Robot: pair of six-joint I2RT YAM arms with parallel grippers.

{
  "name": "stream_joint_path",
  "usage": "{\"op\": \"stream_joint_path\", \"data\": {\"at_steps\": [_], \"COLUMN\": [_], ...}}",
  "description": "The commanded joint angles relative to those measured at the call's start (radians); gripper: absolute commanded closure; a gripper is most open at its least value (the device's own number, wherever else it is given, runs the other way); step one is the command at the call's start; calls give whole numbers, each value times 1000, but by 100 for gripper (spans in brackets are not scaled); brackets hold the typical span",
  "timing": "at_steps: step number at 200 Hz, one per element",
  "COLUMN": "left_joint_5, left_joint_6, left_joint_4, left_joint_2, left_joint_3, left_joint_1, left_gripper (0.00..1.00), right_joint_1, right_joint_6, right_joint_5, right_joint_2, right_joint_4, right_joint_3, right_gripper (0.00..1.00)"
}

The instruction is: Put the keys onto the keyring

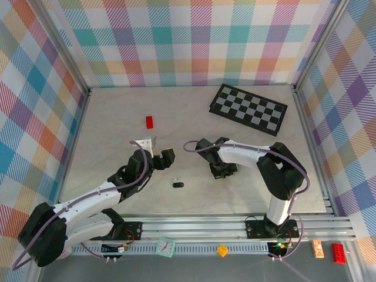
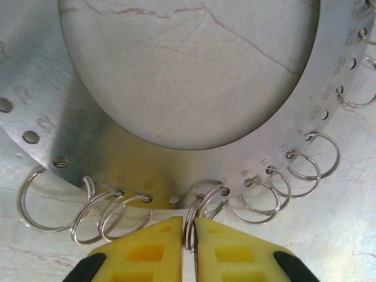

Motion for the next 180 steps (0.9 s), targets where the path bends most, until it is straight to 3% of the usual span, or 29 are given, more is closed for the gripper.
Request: {"op": "stream_joint_path", "data": {"at_steps": [1, 28, 55, 107, 148, 180], "left_joint_5": [-16, -19, -20, -24, -20, -23], "left_joint_6": [-6, -6, -6, -6, -8, -8], "left_joint_4": [-5, -5, -7, -12, -11, -12], "left_joint_2": [-18, -18, -21, -30, -32, -43], "left_joint_3": [-9, -8, -8, -12, -13, -19], "left_joint_1": [-16, -14, -16, -16, -16, -15], "left_gripper": [11, 11, 11, 11, 11, 11], "right_joint_1": [8, 8, 8, 1, -62, -93], "right_joint_6": [-3, -13, -32, -85, -56, -45], "right_joint_5": [20, 30, 6, -179, -382, -435], "right_joint_2": [11, 0, -33, -140, -195, -212], "right_joint_4": [-40, -47, -24, 70, 186, 226], "right_joint_3": [23, 27, 17, -29, -116, -159], "right_gripper": [90, 100, 100, 100, 100, 100]}}
